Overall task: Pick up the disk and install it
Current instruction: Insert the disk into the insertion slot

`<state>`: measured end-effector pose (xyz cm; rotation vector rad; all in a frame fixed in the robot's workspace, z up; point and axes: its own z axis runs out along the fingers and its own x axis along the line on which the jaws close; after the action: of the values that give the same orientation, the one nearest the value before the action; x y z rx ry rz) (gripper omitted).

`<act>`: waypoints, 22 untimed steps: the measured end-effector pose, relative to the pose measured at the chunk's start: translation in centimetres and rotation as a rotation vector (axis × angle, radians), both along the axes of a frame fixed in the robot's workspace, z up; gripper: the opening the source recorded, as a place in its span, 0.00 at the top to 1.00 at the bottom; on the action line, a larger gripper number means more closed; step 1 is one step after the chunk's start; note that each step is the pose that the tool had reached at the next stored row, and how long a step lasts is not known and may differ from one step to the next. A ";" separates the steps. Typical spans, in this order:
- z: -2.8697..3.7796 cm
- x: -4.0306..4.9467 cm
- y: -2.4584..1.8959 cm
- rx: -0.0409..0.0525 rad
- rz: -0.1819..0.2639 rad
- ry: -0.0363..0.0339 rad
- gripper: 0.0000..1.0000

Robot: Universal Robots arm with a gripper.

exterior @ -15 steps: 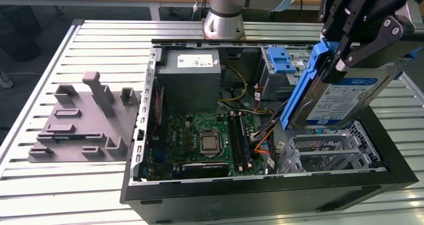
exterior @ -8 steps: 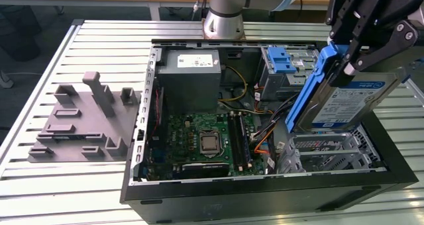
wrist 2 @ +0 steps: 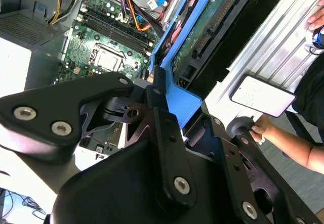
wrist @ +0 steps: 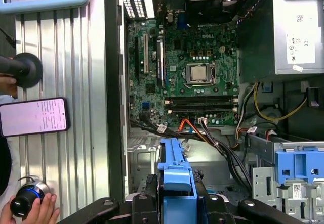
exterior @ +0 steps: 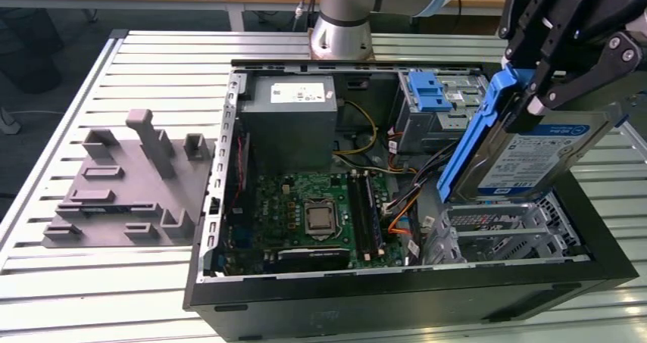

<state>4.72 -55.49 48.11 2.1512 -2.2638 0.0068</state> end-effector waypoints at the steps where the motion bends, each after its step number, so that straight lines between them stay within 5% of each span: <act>1: -0.01 0.08 0.00 0.0000 0.000 0.0000 0.64; 22: -0.64 1.62 -0.11 -0.0002 0.000 0.0001 0.64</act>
<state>6.35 -55.60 47.47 2.1510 -2.2638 0.0070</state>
